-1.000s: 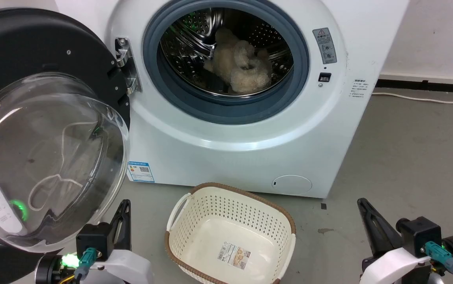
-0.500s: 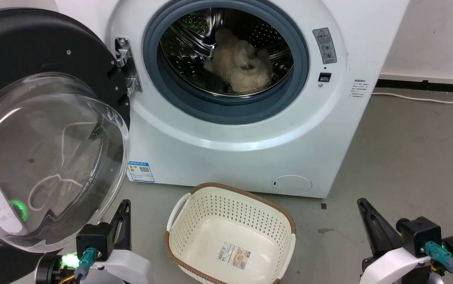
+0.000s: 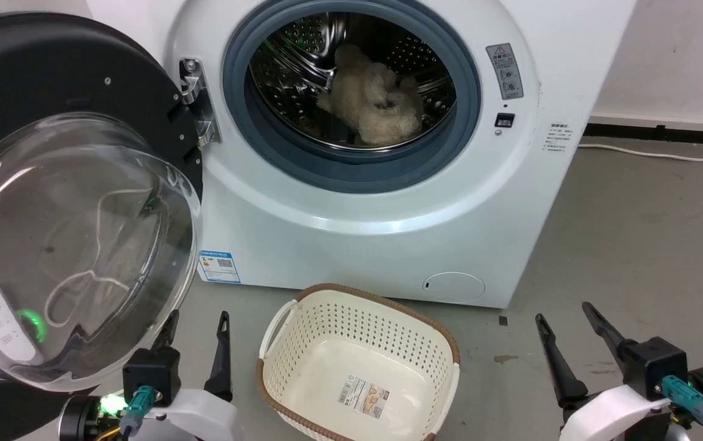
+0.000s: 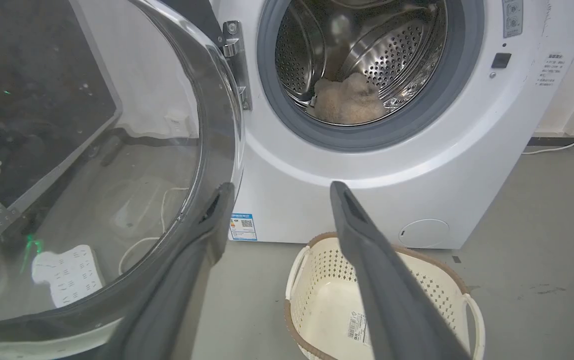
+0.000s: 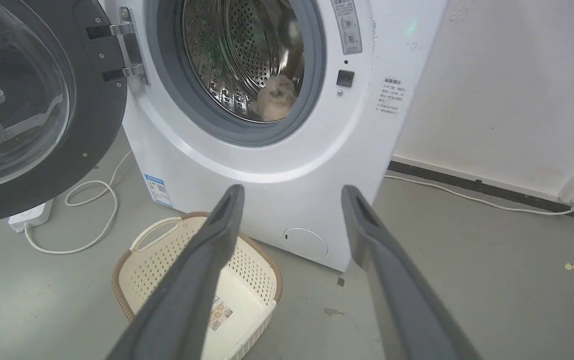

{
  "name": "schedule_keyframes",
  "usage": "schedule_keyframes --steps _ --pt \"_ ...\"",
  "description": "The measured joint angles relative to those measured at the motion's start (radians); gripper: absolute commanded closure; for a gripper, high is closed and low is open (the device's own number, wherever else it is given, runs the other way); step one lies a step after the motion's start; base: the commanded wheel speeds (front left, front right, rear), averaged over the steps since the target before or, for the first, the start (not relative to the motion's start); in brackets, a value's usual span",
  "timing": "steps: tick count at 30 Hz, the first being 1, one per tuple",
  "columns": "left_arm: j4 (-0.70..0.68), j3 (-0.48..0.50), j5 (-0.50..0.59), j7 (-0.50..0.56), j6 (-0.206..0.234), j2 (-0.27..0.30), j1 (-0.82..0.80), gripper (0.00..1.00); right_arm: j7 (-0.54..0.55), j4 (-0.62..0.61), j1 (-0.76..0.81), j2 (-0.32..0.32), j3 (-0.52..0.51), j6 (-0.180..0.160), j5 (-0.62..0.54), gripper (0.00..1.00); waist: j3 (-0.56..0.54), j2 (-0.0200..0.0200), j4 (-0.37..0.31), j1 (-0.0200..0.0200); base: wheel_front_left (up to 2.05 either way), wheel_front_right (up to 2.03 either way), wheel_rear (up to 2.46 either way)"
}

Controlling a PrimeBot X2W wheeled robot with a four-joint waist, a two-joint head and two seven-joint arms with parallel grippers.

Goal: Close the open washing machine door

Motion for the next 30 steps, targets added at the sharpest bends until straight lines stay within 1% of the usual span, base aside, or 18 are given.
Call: schedule_keyframes --steps 10,12,13,14,16,30 --pt "0.004 -0.022 0.001 -0.026 0.0 0.004 0.0 0.0 -0.027 0.001 0.002 -0.001 0.0 0.0 0.007 0.0 -0.009 0.0 0.033 0.0 0.0 0.0 0.0" --pt "0.006 -0.026 0.001 -0.03 0.0 0.005 0.0 0.0 -0.031 0.001 0.002 -0.001 0.001 0.0 0.007 0.0 -0.012 0.0 0.042 0.0 0.0 0.0 0.0" --pt "0.007 -0.034 0.001 -0.036 0.0 0.009 0.0 0.0 -0.038 0.001 0.003 -0.001 0.003 0.0 0.007 0.0 -0.016 0.0 0.06 0.0 0.0 0.0 0.0" --pt "0.008 -0.041 0.001 -0.043 0.0 0.012 0.0 0.0 -0.044 0.001 0.007 -0.001 0.009 0.0 0.007 0.0 -0.019 0.0 0.08 0.0 0.0 0.0 0.0" --pt "0.008 -0.043 0.001 -0.047 0.001 0.015 0.0 0.0 -0.045 0.002 0.009 -0.001 0.014 0.0 0.007 0.0 -0.02 0.0 0.093 0.0 0.0 0.0 0.0" --pt "-0.006 -0.065 0.001 -0.077 0.026 0.027 0.012 0.0 -0.075 0.022 -0.002 -0.016 0.089 0.0 0.016 0.0 -0.013 0.0 0.161 0.0 0.0 0.0 0.0"
